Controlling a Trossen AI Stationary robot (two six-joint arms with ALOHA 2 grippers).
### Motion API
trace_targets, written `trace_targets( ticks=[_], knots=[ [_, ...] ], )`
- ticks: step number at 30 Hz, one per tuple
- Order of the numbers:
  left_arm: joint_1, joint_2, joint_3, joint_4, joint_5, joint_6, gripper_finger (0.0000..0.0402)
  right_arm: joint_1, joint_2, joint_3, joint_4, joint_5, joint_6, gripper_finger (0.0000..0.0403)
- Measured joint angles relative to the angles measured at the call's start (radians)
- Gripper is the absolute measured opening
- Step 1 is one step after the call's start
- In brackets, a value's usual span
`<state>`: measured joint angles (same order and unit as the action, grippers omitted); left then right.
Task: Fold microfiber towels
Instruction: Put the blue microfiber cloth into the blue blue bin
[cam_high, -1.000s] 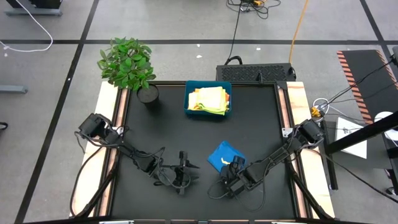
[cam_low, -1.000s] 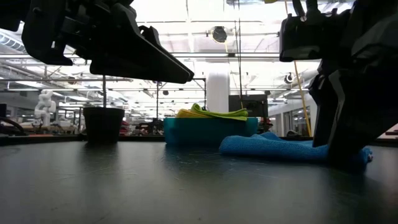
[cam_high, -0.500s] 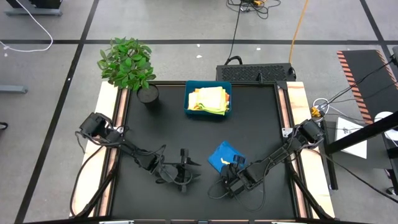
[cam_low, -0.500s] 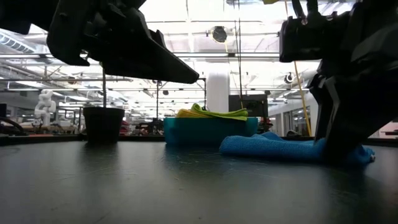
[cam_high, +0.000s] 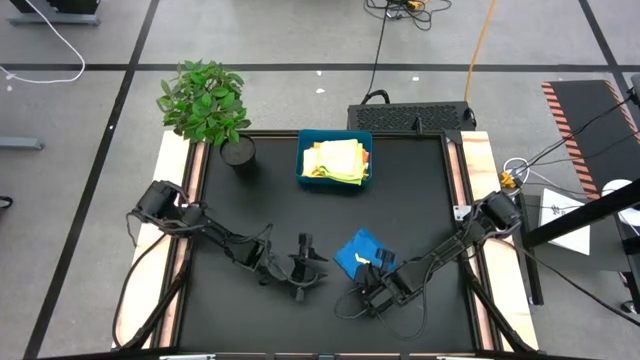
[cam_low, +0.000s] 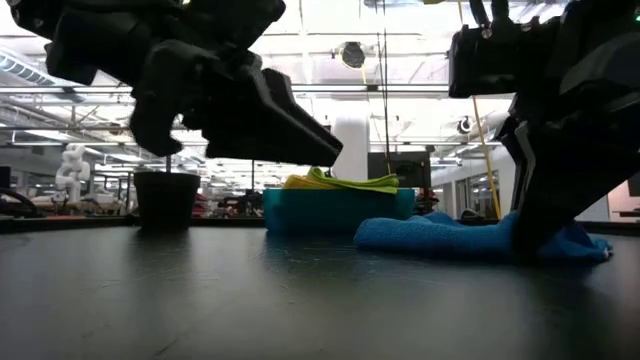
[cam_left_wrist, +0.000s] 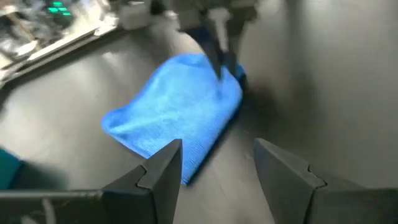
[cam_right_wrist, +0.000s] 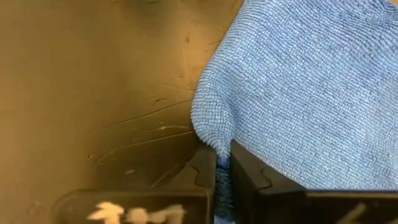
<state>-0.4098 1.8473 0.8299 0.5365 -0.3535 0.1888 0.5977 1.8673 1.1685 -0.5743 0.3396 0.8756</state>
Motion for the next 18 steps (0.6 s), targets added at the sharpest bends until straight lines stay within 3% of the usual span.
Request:
trace_targets(
  ticks=[4,18],
  knots=[
    [0.013,0.0,-0.001,-0.049,0.023,0.04,0.02,0.003,-0.01,-0.001,0.006,-0.001,0.002,0.0014],
    [0.059,0.018,0.0,0.021,0.114,0.196,0.02,0.003,-0.085,-0.001,0.025,0.038,-0.002,0.0006]
  ],
)
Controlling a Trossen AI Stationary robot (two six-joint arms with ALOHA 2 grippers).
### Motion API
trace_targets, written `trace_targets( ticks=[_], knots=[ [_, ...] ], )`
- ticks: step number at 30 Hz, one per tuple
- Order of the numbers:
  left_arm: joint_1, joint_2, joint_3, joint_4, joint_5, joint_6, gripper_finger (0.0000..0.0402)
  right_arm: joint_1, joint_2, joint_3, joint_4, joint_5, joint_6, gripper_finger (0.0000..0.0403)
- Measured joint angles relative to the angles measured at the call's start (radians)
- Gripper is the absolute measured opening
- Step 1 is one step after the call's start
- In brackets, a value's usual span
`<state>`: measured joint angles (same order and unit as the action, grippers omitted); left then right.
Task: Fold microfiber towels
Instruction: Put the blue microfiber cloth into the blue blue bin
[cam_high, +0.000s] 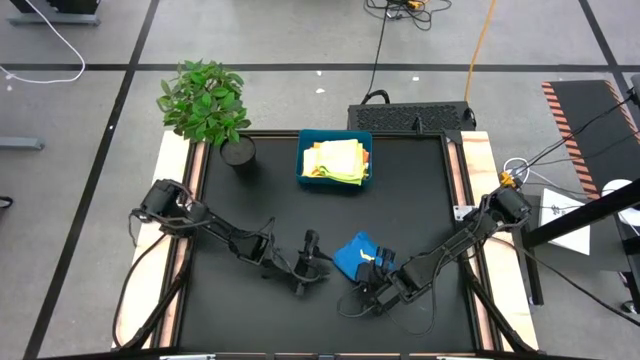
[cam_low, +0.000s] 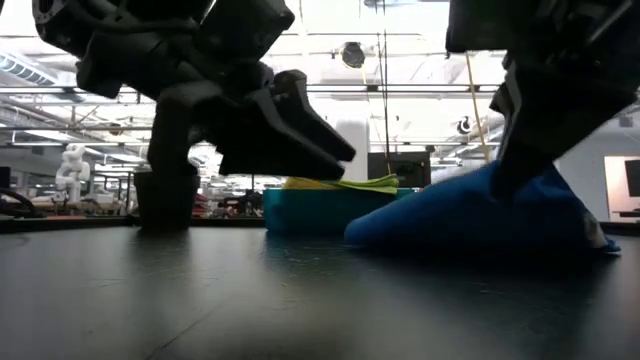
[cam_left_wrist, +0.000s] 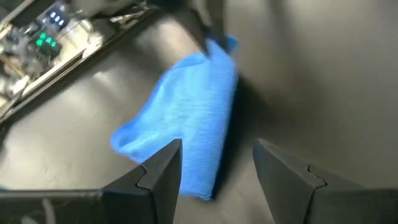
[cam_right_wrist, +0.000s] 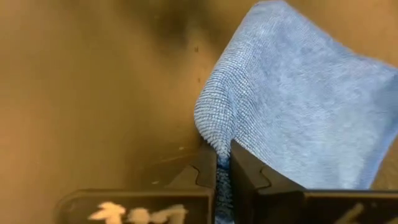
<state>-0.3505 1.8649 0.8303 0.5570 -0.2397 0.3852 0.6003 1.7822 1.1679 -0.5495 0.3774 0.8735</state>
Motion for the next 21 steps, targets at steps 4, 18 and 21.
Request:
trace_targets(
  ticks=[4,18,21],
  knots=[
    [-0.006,0.064,0.0,0.087,0.012,0.068,0.02,0.0,-0.012,0.0,0.0,0.015,-0.002,0.0005],
    [0.017,0.2,0.003,0.275,-0.102,0.095,0.02,-0.005,-0.013,0.0,-0.001,0.014,-0.003,0.0005],
    [0.025,0.2,0.003,0.259,-0.084,0.093,0.02,-0.006,-0.013,0.0,-0.001,0.014,-0.002,0.0004]
  ],
)
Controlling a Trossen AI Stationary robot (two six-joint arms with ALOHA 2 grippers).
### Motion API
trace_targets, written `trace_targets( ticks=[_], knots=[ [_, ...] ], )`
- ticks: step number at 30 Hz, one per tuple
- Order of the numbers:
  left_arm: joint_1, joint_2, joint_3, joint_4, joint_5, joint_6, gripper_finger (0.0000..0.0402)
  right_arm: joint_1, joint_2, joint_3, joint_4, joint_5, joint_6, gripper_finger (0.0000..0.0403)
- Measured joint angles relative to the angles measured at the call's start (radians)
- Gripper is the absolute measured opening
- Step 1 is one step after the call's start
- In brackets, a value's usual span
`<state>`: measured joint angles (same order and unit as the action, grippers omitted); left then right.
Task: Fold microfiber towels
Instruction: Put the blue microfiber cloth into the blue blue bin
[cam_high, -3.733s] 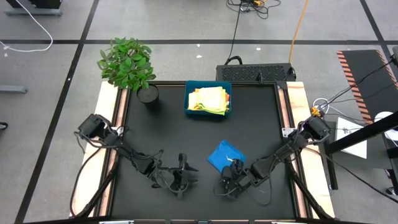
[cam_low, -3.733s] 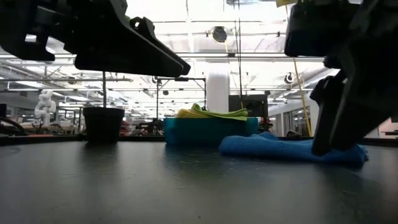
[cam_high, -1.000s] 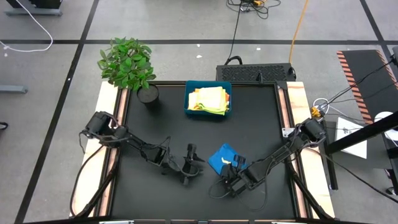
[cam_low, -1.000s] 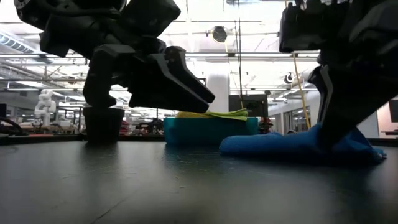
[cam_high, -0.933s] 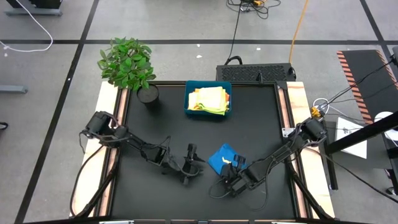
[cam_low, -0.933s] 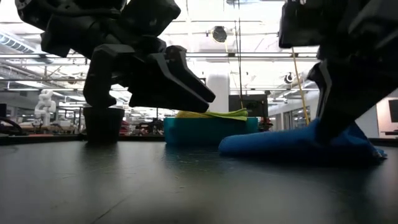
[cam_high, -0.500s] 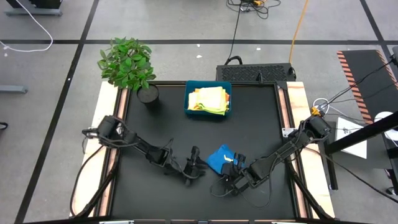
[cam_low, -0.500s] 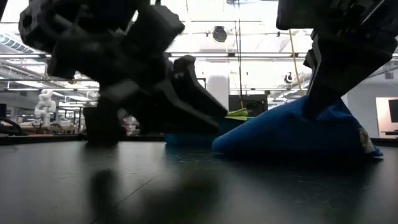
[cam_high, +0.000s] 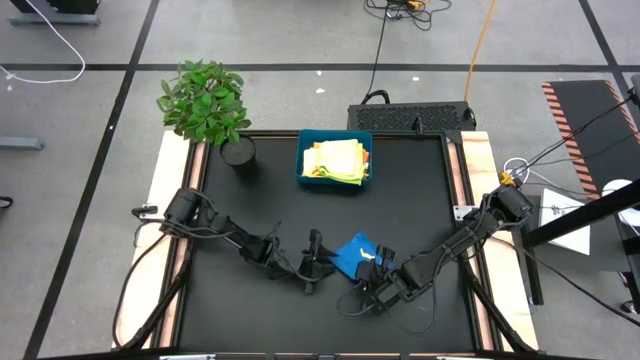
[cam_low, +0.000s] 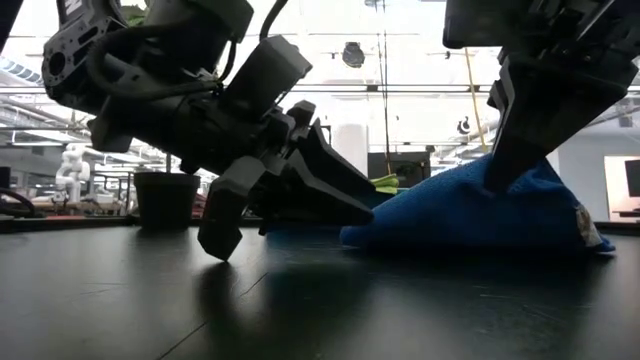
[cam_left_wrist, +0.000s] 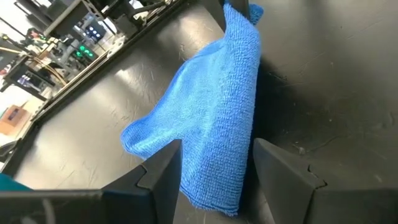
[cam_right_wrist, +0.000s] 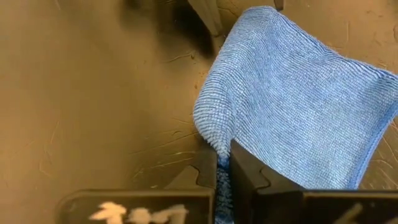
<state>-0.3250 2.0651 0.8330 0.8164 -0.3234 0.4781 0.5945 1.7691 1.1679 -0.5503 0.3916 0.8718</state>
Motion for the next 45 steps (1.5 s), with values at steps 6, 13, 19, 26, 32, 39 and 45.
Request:
trace_targets(
  ticks=[6,13,19,26,32,39,45],
  knots=[
    [0.001,-0.006,0.047,-0.144,0.007,-0.043,0.02,0.0,-0.008,0.0,0.0,-0.001,0.002,0.0004],
    [-0.001,-0.003,0.166,-0.383,0.034,-0.105,0.02,-0.004,-0.061,0.001,0.012,0.006,0.006,0.0004],
    [-0.004,-0.003,0.191,-0.432,-0.068,-0.105,0.02,-0.004,-0.078,0.002,0.013,0.005,0.006,0.0006],
    [-0.014,-0.003,0.191,-0.426,-0.084,-0.084,0.0167,-0.006,-0.078,0.002,0.008,0.005,0.0,0.0007],
    [-0.017,-0.003,0.191,-0.433,-0.084,-0.083,0.0106,-0.006,-0.078,0.002,0.001,0.005,-0.001,0.0008],
    [-0.018,-0.017,0.193,-0.49,-0.083,-0.058,0.0018,-0.026,-0.077,0.001,-0.061,0.006,0.006,0.0008],
    [-0.024,-0.118,0.187,-0.656,-0.19,-0.077,0.0018,-0.079,-0.076,0.001,-0.073,0.013,-0.057,0.0008]
  ],
)
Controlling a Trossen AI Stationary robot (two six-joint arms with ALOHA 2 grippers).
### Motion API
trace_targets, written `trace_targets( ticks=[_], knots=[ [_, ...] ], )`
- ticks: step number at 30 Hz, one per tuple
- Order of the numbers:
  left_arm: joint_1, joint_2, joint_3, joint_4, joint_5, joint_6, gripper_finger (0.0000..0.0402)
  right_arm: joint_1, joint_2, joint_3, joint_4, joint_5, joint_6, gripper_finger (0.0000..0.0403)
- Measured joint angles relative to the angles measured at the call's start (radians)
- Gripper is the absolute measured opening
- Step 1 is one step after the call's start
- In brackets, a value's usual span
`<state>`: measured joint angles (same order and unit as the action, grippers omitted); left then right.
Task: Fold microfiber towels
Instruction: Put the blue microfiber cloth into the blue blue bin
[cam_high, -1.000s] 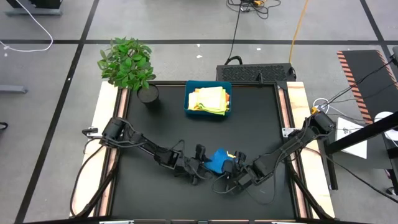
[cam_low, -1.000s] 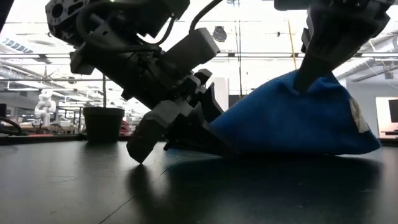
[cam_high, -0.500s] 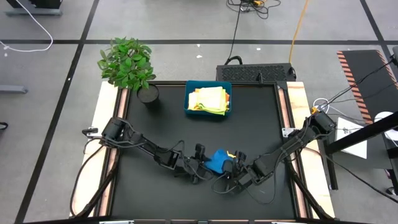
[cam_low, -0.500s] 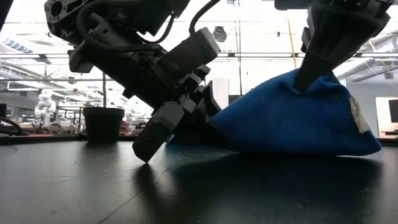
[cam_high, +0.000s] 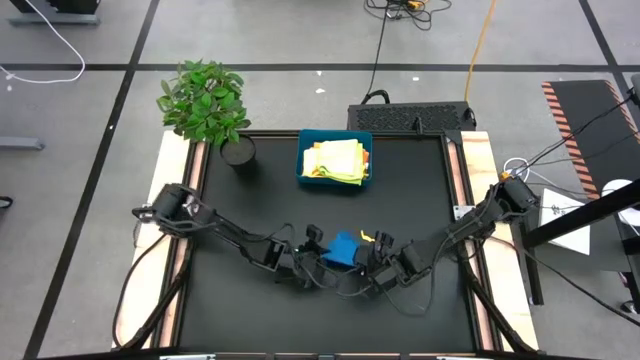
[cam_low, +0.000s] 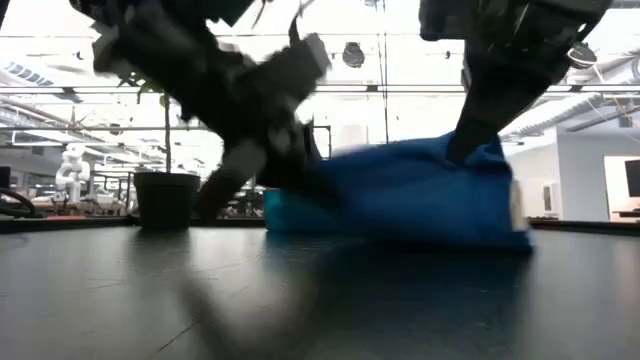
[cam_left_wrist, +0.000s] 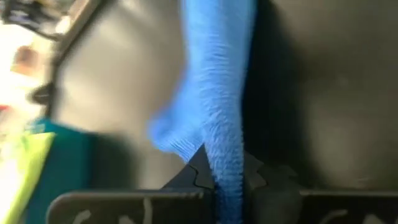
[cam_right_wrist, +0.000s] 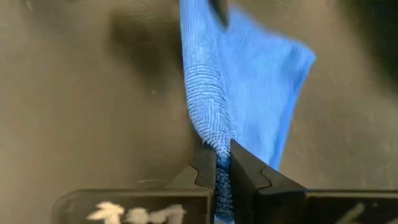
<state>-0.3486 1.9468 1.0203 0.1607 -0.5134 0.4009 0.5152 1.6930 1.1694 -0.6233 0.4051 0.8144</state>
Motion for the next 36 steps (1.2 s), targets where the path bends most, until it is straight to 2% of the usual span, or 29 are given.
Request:
trace_targets(
  ticks=[5,12,15,20,26,31,36],
  knots=[
    [0.002,-0.143,0.0,-0.125,-0.085,-0.003,0.0008,-0.074,-0.017,0.0,-0.004,0.008,-0.105,0.0008],
    [0.051,-0.339,0.0,-0.185,-0.293,0.096,0.0022,-0.181,-0.171,0.002,0.008,0.177,-0.283,0.0008],
    [0.119,-0.392,0.001,-0.181,-0.311,0.176,0.0012,-0.247,-0.246,0.002,0.033,0.23,-0.376,0.0008],
    [0.29,-0.418,0.002,-0.157,-0.229,0.251,0.0014,-0.38,-0.312,0.0,0.093,0.242,-0.558,0.0008],
    [0.499,-0.418,0.003,-0.124,-0.123,0.279,0.0025,-0.585,-0.301,-0.001,0.173,0.225,-0.753,0.0008],
    [0.625,-0.418,0.004,-0.045,-0.002,0.273,0.0007,-0.757,-0.29,0.001,0.245,0.126,-0.848,0.0008],
    [0.729,-0.403,0.003,0.025,0.116,0.251,0.002,-0.904,-0.26,0.0,0.335,-0.023,-0.89,0.0009]
  ],
)
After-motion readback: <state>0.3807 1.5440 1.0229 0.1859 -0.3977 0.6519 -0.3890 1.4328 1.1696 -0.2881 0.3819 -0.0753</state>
